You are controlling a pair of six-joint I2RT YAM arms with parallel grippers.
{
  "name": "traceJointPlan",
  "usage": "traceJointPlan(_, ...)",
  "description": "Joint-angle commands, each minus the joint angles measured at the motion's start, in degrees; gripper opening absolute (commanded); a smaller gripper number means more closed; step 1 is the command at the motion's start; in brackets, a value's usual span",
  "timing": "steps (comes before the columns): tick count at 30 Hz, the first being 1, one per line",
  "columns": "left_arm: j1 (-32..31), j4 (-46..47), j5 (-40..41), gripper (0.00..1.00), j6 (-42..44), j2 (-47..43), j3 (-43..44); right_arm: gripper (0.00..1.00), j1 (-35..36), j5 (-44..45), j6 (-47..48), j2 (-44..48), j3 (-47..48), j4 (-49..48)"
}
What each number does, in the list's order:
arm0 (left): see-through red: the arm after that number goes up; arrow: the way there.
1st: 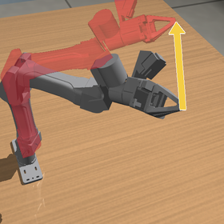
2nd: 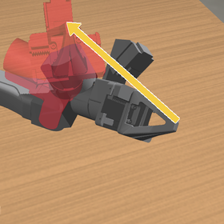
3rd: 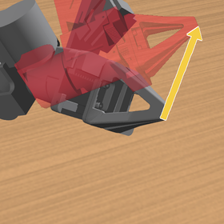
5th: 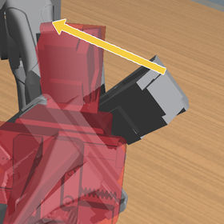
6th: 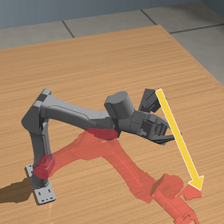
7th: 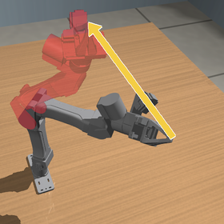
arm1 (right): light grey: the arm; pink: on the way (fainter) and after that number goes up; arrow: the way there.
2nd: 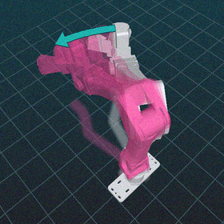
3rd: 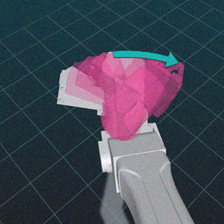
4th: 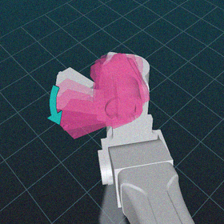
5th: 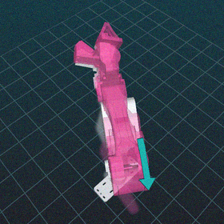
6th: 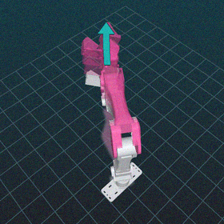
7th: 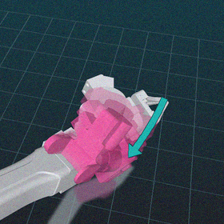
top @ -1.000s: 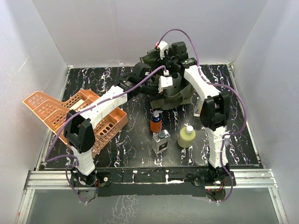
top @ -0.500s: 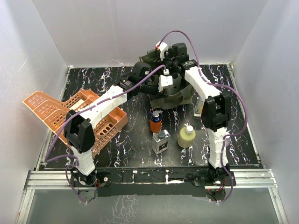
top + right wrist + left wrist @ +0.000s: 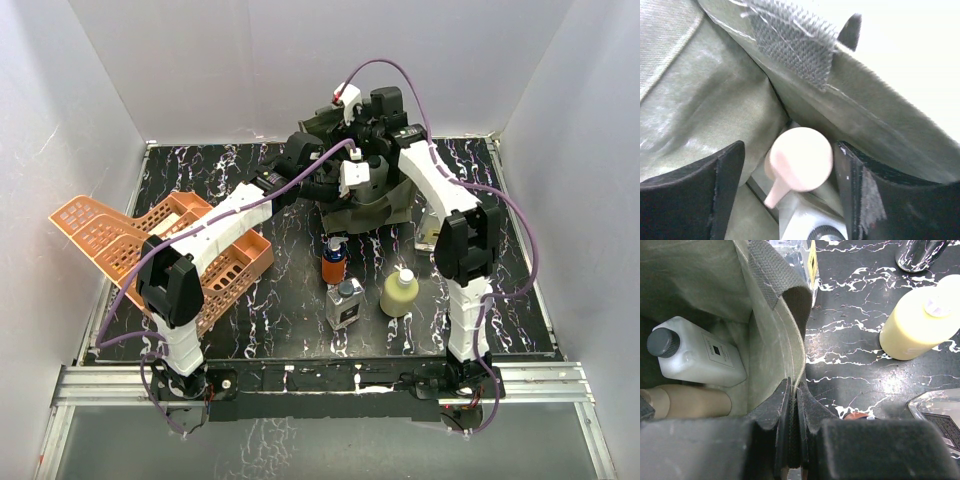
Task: Place the personal care products into the canvas bag
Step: Place the care product in the canvas bag.
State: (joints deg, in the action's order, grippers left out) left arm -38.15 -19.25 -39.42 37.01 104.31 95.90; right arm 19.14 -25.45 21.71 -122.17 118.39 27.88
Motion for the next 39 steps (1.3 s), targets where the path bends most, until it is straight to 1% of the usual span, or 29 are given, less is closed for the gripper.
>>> traceJointPlan(1,0.1,0.6,-2.1,0.00,0.3,-2.3,1.3,0.78,0.4,0.5,0.3,5.8,4.1,-1.8)
traceJointPlan(8,0.1,0.9,-1.7,0.00,-0.3,-3.2,0.1,0.80,0.1,3.4,-1.8,9.2,6.1,-0.3)
traceJointPlan(16,0.1,1.7,-0.6,0.00,-1.2,-3.1,0.4,0.81,-3.4,7.6,-5.0,18.3,5.1,3.0)
traceJointPlan(21,0.1,3.0,0.4,0.00,-2.3,-2.9,0.5,0.82,-6.1,12.1,-4.2,27.8,0.7,8.1)
traceJointPlan(27,0.1,5.1,0.5,0.00,-5.8,-2.3,0.4,0.82,-11.2,15.4,-1.7,35.9,-5.2,20.9)
traceJointPlan(29,0.1,5.5,0.4,0.00,-6.3,-2.2,0.3,0.82,-12.7,13.1,0.2,38.1,-6.7,26.0)
traceJointPlan(32,0.1,5.9,0.3,0.00,-6.6,-2.0,0.3,0.83,-12.8,5.0,6.1,41.5,-9.2,36.6)
traceJointPlan(35,0.1,6.7,0.2,0.00,-7.1,-2.0,-0.2,0.83,-12.8,0.5,10.5,44.0,-12.8,44.8)
traceJointPlan(37,0.1,8.3,0.0,0.00,-8.2,-2.7,-1.4,0.83,-12.3,-1.5,14.2,46.6,-17.1,47.4)
traceJointPlan(39,0.1,10.7,-0.5,0.00,-9.1,-3.6,-3.3,0.83,-10.5,-1.8,17.2,49.9,-23.1,48.0)
